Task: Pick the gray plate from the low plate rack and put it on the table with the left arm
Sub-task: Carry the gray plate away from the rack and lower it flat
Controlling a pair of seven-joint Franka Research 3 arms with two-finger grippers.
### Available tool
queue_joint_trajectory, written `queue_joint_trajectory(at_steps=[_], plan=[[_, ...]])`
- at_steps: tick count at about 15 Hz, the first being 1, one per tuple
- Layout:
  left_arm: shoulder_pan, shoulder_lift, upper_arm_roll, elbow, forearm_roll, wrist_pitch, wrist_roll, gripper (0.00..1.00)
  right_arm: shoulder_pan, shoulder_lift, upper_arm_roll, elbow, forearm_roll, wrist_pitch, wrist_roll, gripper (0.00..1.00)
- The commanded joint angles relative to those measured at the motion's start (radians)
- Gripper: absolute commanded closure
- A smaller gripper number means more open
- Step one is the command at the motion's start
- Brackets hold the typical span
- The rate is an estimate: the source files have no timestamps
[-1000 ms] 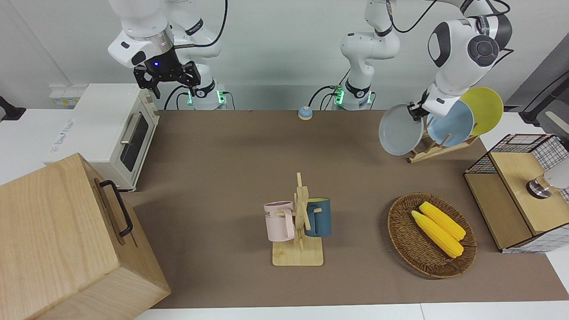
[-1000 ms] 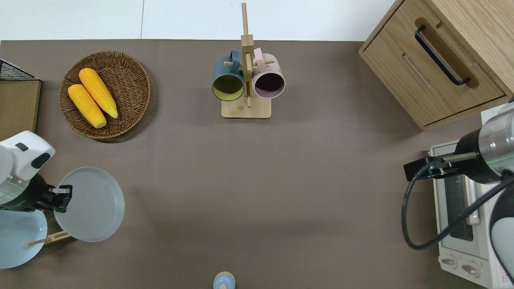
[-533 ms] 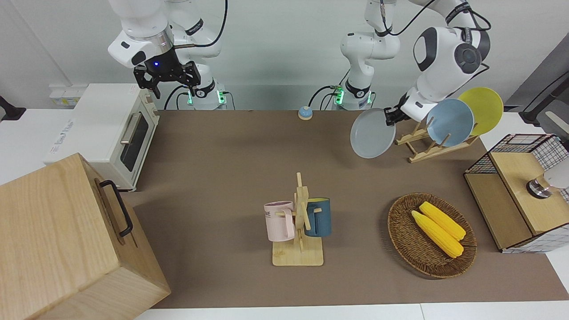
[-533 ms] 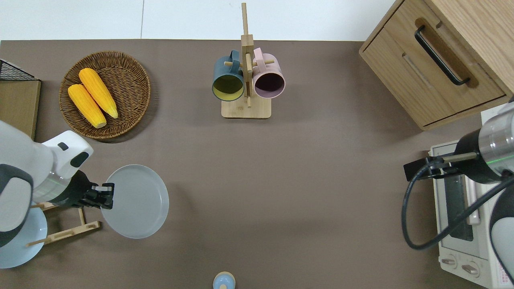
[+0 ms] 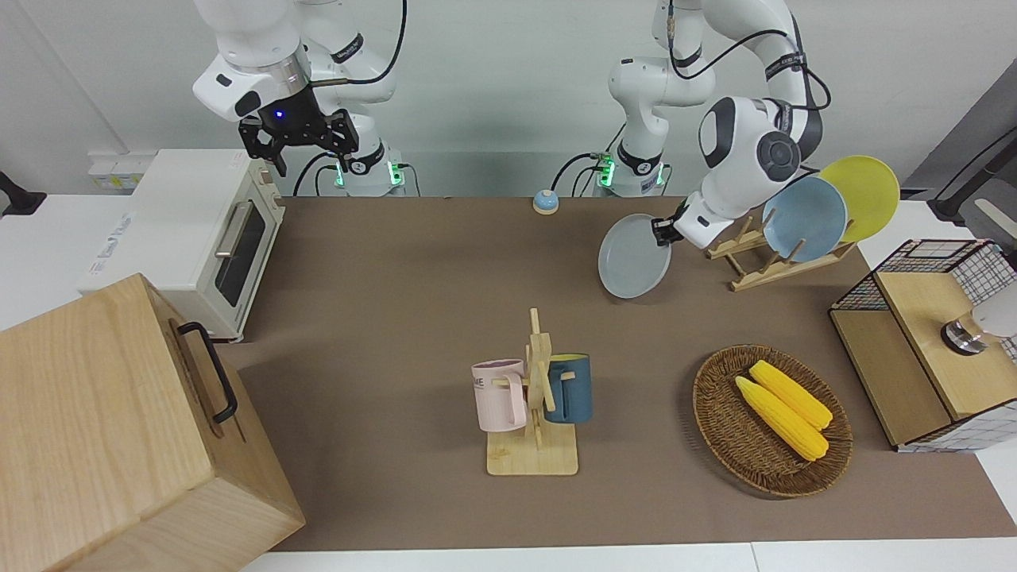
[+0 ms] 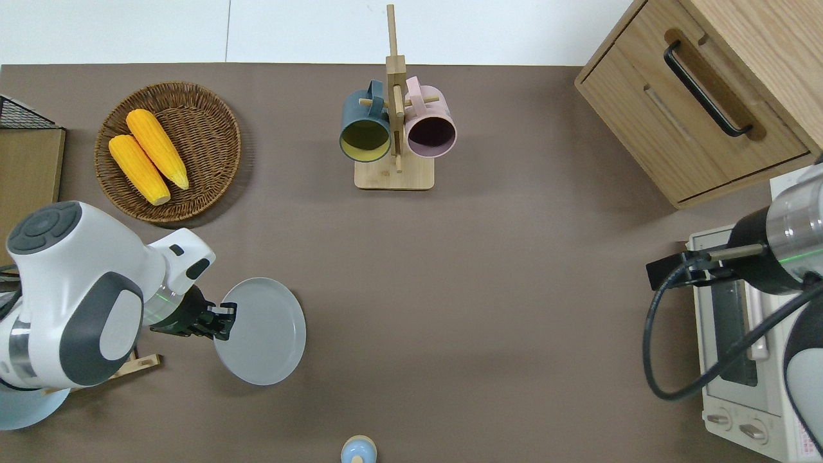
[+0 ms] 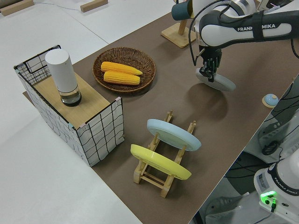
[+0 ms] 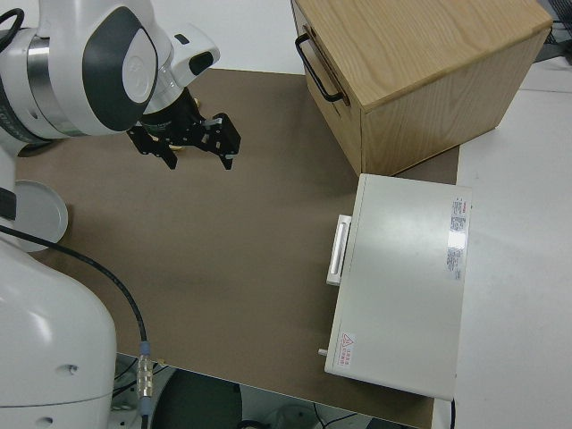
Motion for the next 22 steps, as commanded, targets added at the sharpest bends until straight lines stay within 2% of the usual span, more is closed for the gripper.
queue_joint_trajectory(at_steps=[1,2,3,4,5,6,9,15,18,22], plan=[[-0.010,0.016,-0.007,-0.023,-0.016,0.017,-0.001,1.00,-0.013,-0.005,0.007,0.006,0.004,-0.015,-0.003,0.011],[-0.010,0.021,-0.010,-0.026,-0.016,0.018,-0.006,0.99,-0.013,-0.005,0.007,0.006,0.004,-0.015,-0.003,0.011],[-0.010,0.027,-0.010,-0.026,-0.016,0.020,-0.019,0.94,-0.013,-0.005,0.007,0.006,0.004,-0.015,-0.003,0.013],[-0.010,0.030,-0.010,-0.024,-0.013,0.020,-0.041,0.77,-0.013,-0.005,0.007,0.006,0.004,-0.015,-0.003,0.011],[-0.010,0.033,-0.009,-0.024,-0.002,0.023,-0.050,0.41,-0.013,-0.005,0.007,0.006,0.004,-0.015,-0.003,0.011],[-0.008,0.033,-0.009,-0.024,0.001,0.029,-0.047,0.12,-0.013,-0.005,0.007,0.006,0.004,-0.015,-0.003,0.013],[-0.003,0.027,-0.007,-0.015,0.028,0.026,-0.052,0.02,-0.013,-0.005,0.007,0.006,0.004,-0.015,-0.003,0.011],[-0.002,0.019,0.005,0.020,0.033,-0.008,-0.053,0.02,-0.015,-0.005,0.007,0.006,0.004,-0.015,-0.003,0.011],[0.004,0.010,0.008,0.084,0.073,-0.029,-0.056,0.01,-0.013,-0.005,0.007,0.006,0.004,-0.015,-0.003,0.011],[0.006,-0.005,0.027,0.176,0.075,-0.028,-0.081,0.01,-0.013,-0.005,0.007,0.006,0.004,-0.015,-0.003,0.011]])
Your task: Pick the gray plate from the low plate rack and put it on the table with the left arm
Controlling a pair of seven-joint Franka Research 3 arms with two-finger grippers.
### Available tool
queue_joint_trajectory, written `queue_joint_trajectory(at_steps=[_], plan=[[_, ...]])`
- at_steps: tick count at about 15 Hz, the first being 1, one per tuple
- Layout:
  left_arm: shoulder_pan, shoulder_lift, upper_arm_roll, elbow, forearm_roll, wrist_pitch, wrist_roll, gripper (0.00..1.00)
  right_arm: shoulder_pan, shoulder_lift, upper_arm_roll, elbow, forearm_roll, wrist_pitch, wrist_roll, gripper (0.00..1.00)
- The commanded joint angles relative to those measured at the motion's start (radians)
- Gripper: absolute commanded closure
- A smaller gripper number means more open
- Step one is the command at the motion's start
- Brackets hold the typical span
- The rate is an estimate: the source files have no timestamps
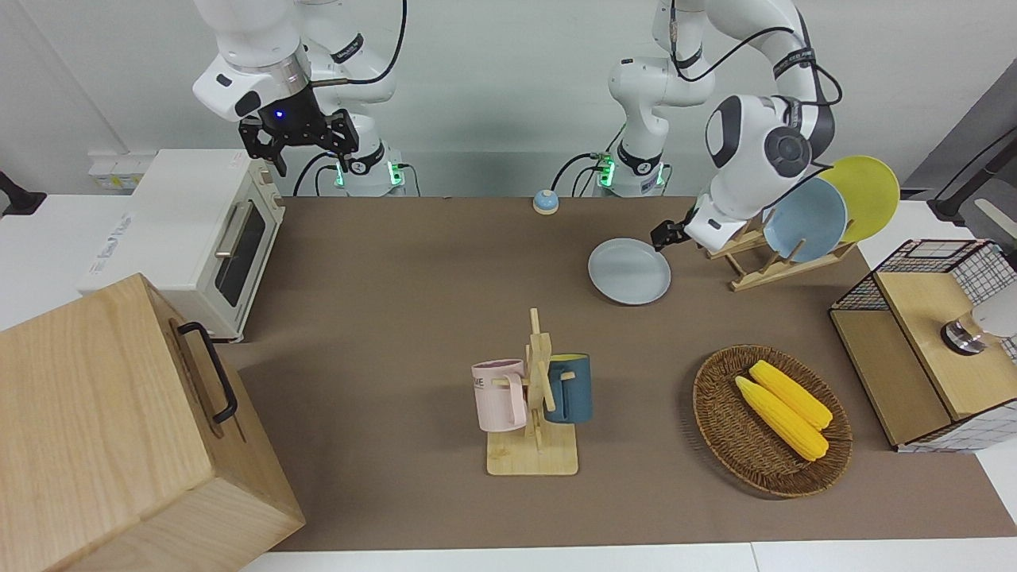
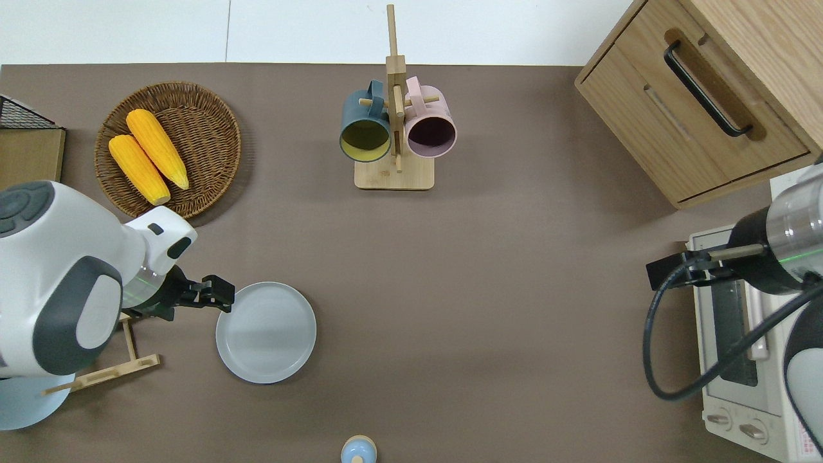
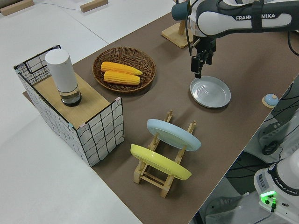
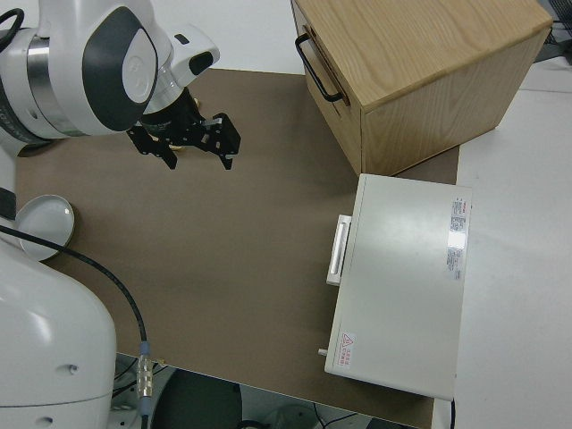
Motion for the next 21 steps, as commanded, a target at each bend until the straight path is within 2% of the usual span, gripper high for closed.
queue_joint_trajectory(at_steps=[1,4,8,18,21], plan=[[0.004,-0.024,0.010,0.094,0.020,-0.027,-0.031,0.01,-0.013,-0.005,0.007,0.006,0.004,-0.015,-0.003,0.011],[0.005,-0.041,0.012,0.136,0.036,-0.027,-0.022,0.01,-0.015,-0.005,0.007,0.006,0.004,-0.015,-0.003,0.011],[0.002,-0.075,0.000,0.142,0.201,-0.011,-0.020,0.00,-0.015,-0.005,0.007,0.006,0.004,-0.015,-0.003,0.011],[-0.006,-0.090,-0.009,0.185,0.185,0.010,-0.034,0.00,-0.015,-0.005,0.007,0.006,0.004,-0.015,-0.003,0.011],[-0.003,-0.092,0.004,0.185,0.081,0.018,-0.037,0.00,-0.015,-0.005,0.007,0.006,0.004,-0.015,-0.003,0.011]])
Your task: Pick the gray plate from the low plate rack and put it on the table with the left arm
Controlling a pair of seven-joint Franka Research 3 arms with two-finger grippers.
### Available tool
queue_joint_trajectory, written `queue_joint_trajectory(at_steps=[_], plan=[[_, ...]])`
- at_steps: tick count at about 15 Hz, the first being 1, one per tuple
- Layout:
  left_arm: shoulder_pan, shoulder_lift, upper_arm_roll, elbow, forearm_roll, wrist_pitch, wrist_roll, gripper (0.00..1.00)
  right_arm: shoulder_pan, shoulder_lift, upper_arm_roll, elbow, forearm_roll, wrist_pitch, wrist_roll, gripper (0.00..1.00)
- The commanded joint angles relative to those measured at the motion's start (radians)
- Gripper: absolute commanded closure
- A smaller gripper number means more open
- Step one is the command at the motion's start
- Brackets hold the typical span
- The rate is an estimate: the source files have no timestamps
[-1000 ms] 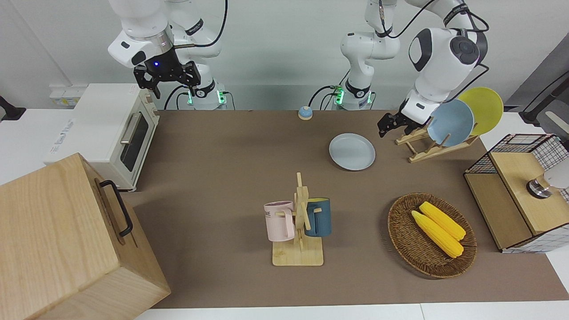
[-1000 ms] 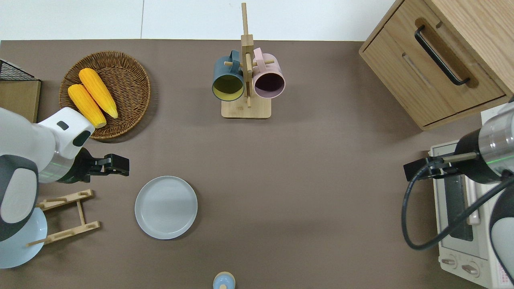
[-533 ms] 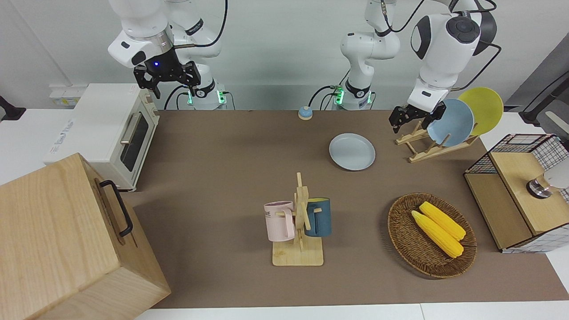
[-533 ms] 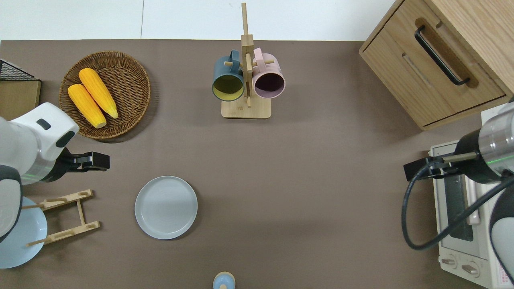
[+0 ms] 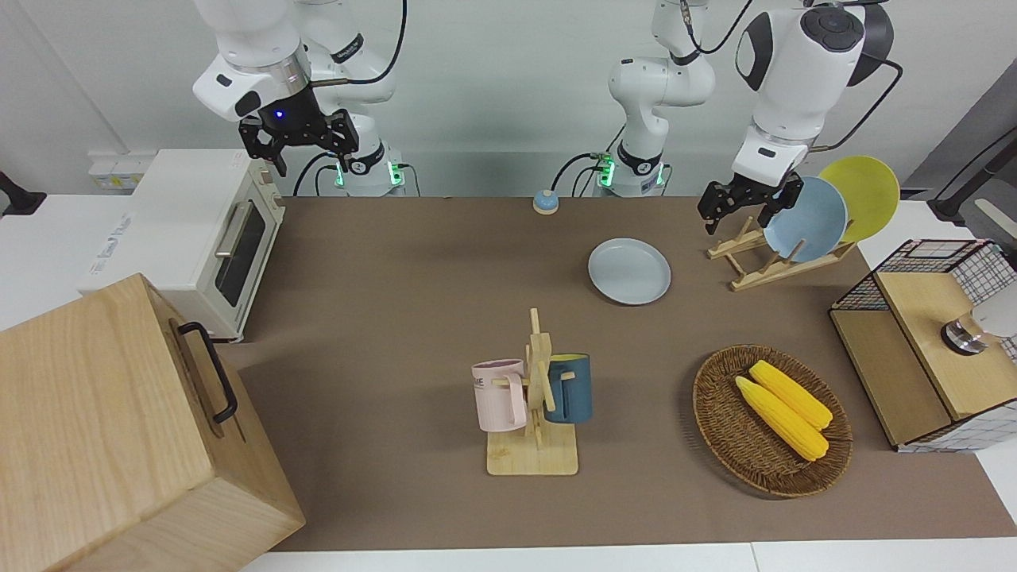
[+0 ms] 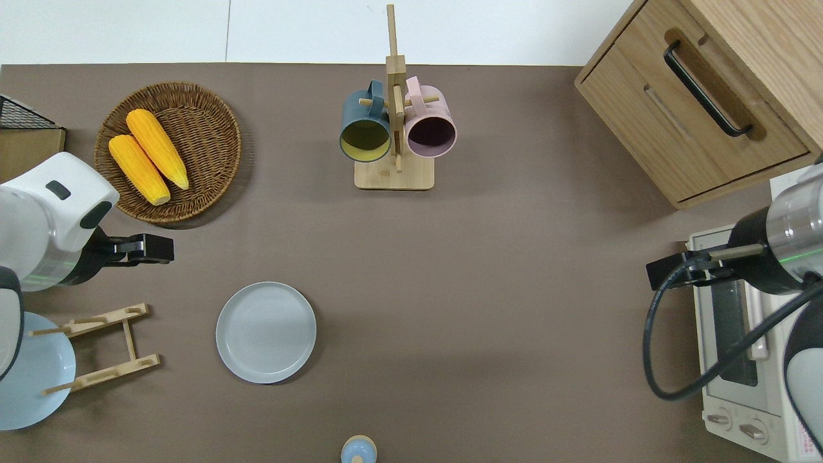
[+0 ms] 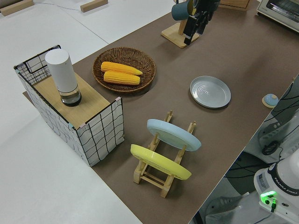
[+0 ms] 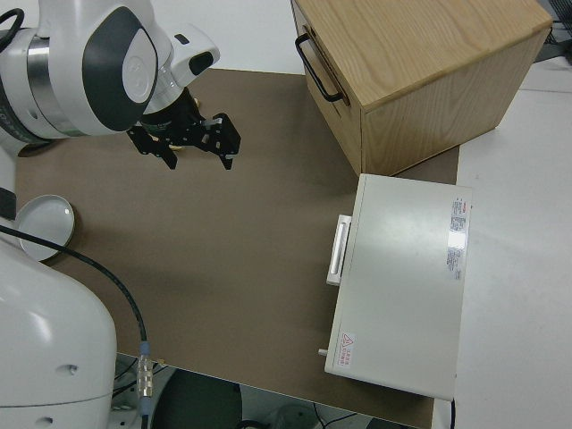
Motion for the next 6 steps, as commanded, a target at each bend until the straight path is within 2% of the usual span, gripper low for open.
queue_joint_trajectory(at_steps=[1,6], plan=[[-0.002,-0.014,0.012,-0.002,-0.086,0.010,-0.007,0.00,-0.013,-0.005,0.007,0.006,0.004,-0.015,-0.003,0.013],[-0.003,-0.013,0.000,-0.002,-0.068,0.008,-0.031,0.00,-0.015,-0.005,0.007,0.006,0.004,-0.015,-0.003,0.011]])
